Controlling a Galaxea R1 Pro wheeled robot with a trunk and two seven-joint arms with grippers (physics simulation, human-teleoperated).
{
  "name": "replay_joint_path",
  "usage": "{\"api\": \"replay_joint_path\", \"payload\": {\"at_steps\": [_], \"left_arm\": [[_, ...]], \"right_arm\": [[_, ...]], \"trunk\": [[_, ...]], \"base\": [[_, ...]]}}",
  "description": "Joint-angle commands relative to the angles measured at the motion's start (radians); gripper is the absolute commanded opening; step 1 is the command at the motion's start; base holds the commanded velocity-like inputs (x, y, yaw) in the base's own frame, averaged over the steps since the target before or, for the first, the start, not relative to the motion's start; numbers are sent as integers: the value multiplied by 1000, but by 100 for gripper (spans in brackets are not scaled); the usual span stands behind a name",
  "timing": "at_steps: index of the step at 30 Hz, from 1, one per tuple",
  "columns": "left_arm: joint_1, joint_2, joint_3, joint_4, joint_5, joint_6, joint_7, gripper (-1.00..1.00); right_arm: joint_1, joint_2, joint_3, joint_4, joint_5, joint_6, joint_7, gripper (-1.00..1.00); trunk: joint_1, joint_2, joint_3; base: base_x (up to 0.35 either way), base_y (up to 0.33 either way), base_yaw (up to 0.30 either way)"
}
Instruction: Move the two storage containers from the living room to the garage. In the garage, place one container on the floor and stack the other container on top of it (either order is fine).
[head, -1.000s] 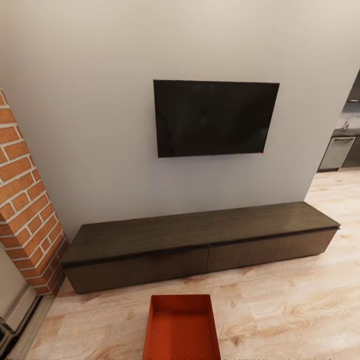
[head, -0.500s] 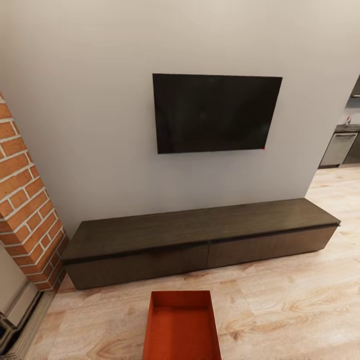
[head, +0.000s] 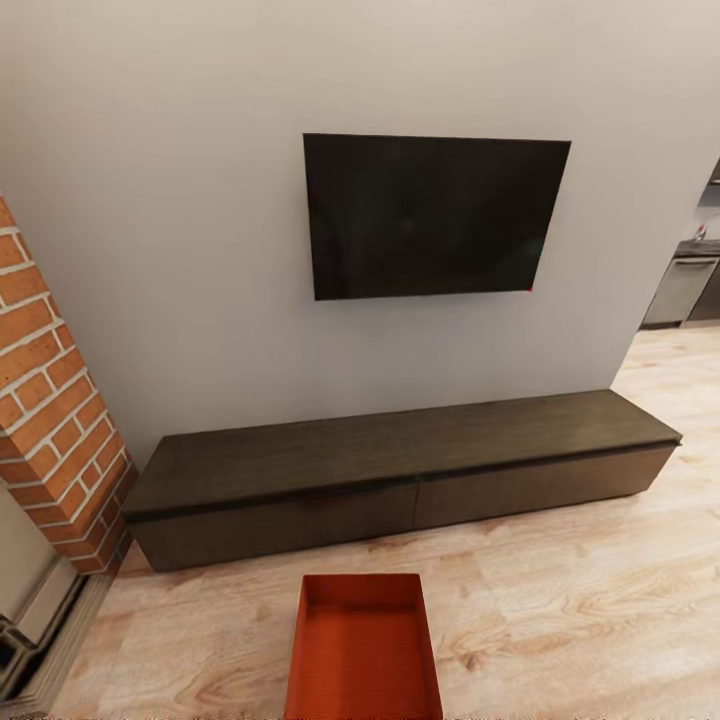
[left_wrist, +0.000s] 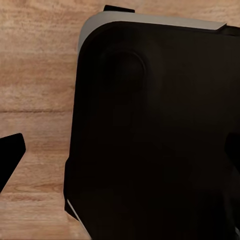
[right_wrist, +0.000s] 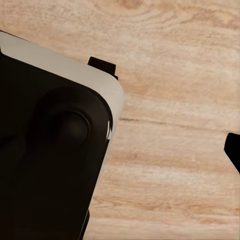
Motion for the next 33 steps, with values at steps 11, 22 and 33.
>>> {"api": "replay_joint_path", "payload": {"at_steps": [11,22,33], "left_arm": [[0,-1,1,0,6,-2,1,100],[0,-1,1,0,6,-2,1,100],[0,0,1,0,6,-2,1,100]], "right_arm": [[-1,1,8,3,-8,-5,-1,100],[-1,1,8,3,-9,-5,-1,100],[-1,-1,8,3,-9,-5,-1,100]], "trunk": [[0,0,-19],[0,0,-37],[0,0,-54]], "base": [[0,0,0],[0,0,0],[0,0,0]]}}
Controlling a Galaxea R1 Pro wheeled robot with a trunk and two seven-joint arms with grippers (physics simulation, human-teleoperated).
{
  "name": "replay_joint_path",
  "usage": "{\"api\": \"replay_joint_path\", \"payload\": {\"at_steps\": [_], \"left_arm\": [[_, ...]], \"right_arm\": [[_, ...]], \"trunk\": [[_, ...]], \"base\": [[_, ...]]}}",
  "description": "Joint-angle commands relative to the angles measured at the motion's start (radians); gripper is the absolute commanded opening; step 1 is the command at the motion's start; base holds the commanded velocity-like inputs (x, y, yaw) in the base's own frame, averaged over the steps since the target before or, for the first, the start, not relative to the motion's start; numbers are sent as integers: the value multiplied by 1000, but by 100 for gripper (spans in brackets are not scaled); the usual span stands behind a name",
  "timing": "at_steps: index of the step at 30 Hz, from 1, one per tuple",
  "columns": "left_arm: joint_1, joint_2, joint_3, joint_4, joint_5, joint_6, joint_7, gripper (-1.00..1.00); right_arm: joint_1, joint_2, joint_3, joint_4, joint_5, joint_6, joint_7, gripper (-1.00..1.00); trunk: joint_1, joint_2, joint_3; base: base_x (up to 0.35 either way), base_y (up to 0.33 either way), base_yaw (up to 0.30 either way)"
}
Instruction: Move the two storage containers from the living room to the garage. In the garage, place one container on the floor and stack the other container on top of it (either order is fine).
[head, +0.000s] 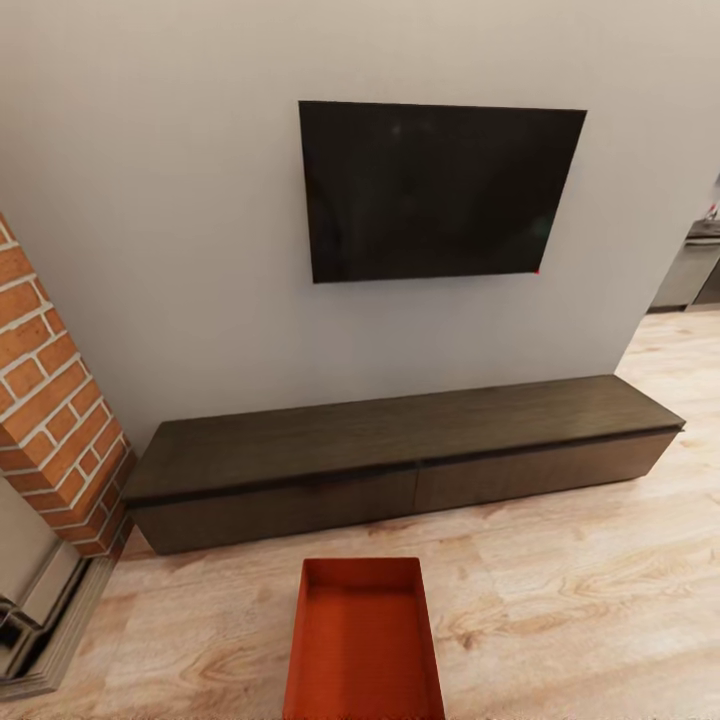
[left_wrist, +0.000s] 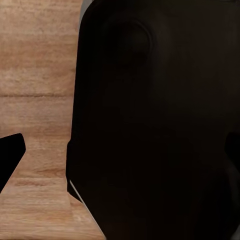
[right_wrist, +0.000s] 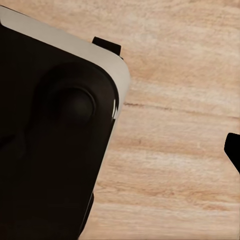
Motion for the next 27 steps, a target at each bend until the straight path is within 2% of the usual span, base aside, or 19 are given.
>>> {"api": "replay_joint_path", "payload": {"at_steps": [1,27], "left_arm": [[0,0,1,0,7,-2,1,100],[0,-1,1,0,7,-2,1,100]], "right_arm": [[-1,1,8,3,-7,-5,-1,100],[-1,0,7,3,-7,-5,-1,100]], "trunk": [[0,0,-2],[0,0,-45]], "base": [[0,0,0],[0,0,0]]}}
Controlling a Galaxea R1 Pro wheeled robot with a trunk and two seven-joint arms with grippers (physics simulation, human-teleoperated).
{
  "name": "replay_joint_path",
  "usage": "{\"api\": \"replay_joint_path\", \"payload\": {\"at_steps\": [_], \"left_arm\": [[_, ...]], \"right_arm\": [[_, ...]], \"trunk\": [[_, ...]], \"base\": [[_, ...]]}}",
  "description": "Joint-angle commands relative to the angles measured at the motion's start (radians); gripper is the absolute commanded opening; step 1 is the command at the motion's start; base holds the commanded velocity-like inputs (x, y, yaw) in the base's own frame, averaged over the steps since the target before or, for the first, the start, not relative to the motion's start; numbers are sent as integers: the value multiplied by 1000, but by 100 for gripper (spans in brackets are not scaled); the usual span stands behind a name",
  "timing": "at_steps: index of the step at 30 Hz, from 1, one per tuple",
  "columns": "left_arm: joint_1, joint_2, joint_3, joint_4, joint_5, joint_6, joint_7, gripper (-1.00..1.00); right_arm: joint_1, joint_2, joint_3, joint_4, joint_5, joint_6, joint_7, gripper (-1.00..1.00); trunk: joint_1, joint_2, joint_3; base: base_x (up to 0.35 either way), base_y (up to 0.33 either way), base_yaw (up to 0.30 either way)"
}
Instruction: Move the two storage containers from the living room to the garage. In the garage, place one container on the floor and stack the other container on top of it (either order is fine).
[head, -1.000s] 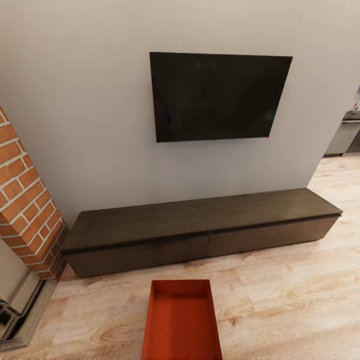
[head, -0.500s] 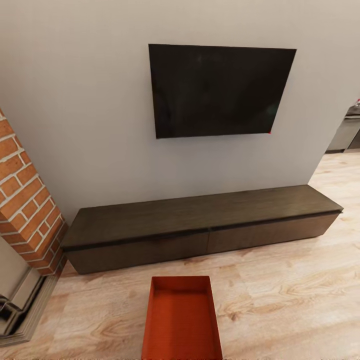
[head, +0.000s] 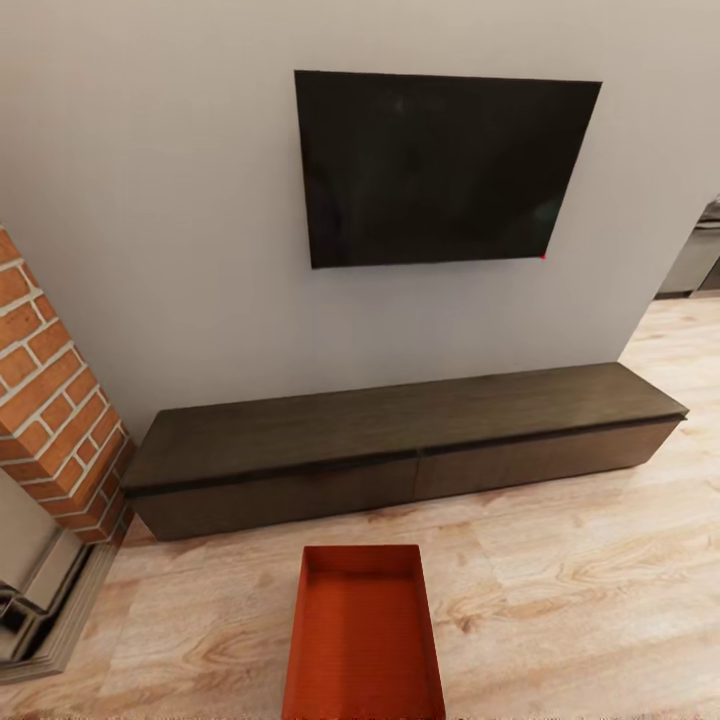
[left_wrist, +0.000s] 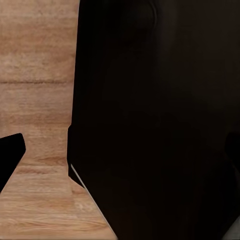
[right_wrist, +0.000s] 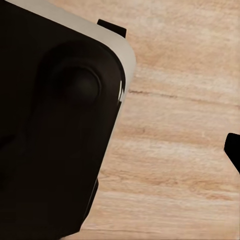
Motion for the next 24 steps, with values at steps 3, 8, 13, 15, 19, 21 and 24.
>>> {"api": "replay_joint_path", "payload": {"at_steps": [3,8,13,15,19,21,24], "left_arm": [[0,0,1,0,7,-2,1,100],[0,0,1,0,7,-2,1,100],[0,0,1,0,7,-2,1,100],[0,0,1,0,7,-2,1,100],[0,0,1,0,7,-2,1,100],[0,0,1,0,7,-2,1,100],[0,0,1,0,7,-2,1,100]], "right_arm": [[-1,1,8,3,-7,-5,-1,100],[-1,1,8,3,-7,-5,-1,100],[-1,1,8,3,-7,-5,-1,100],[-1,1,8,3,-7,-5,-1,100],[-1,0,8,3,-7,-5,-1,100],[-1,1,8,3,-7,-5,-1,100],[-1,0,8,3,-7,-5,-1,100]], "trunk": [[0,0,-6],[0,0,-14],[0,0,-22],[0,0,-25],[0,0,-32],[0,0,-35],[0,0,-40]], "base": [[0,0,0],[0,0,0],[0,0,0],[0,0,0],[0,0,0],[0,0,0],[0,0,0]]}}
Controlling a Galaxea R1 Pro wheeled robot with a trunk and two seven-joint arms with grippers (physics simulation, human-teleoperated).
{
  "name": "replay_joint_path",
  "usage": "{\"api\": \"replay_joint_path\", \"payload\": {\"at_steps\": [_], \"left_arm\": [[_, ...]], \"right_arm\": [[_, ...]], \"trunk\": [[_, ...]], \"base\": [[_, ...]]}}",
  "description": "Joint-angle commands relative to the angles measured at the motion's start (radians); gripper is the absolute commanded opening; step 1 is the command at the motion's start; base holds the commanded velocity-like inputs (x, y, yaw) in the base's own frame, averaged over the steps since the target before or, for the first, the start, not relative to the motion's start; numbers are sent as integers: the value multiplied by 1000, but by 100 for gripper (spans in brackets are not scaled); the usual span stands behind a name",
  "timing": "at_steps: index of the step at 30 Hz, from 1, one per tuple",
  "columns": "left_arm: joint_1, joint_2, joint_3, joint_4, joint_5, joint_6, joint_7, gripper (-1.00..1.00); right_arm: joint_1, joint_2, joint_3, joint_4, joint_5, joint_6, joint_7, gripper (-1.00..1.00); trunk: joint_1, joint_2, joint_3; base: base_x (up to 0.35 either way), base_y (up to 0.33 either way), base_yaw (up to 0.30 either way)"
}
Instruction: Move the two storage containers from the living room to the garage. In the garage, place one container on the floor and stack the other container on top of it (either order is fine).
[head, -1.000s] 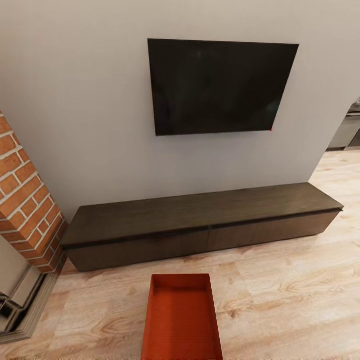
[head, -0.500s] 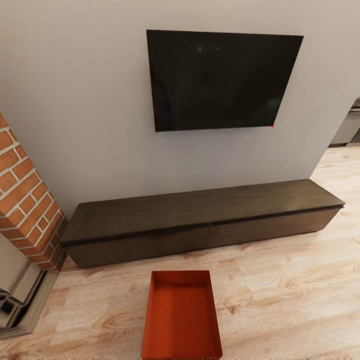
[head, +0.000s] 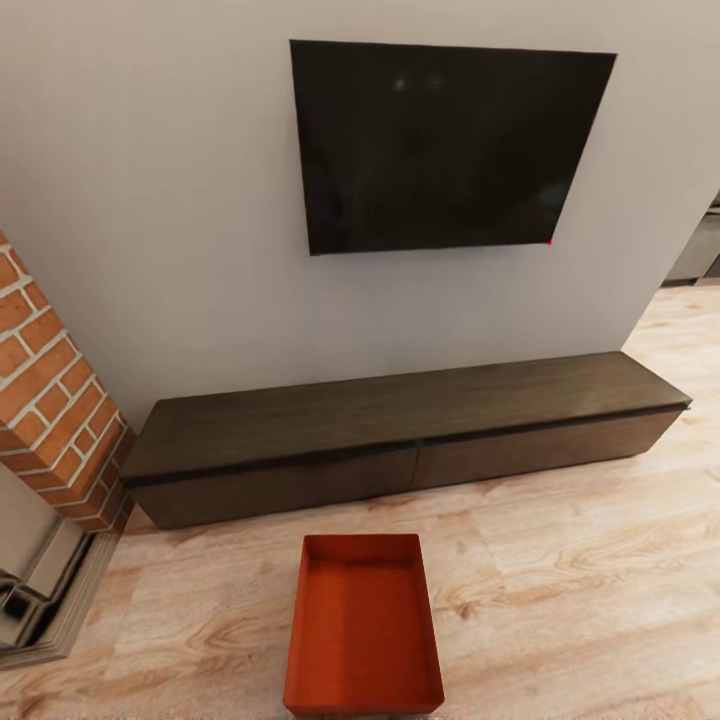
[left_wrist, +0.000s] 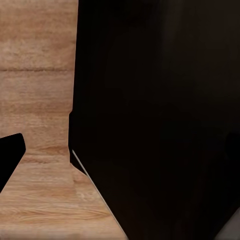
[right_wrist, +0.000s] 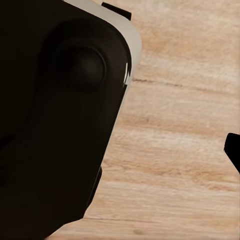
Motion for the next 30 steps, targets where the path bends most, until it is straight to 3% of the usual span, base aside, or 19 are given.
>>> {"api": "replay_joint_path", "payload": {"at_steps": [1,16,30], "left_arm": [[0,0,1,0,7,-2,1,100],[0,0,1,0,7,-2,1,100],[0,0,1,0,7,-2,1,100]], "right_arm": [[-1,1,8,3,-7,-5,-1,100],[-1,1,8,3,-7,-5,0,100],[-1,1,9,3,-7,-5,-1,100]], "trunk": [[0,0,-2],[0,0,-26],[0,0,-29]], "base": [[0,0,0],[0,0,0],[0,0,0]]}}
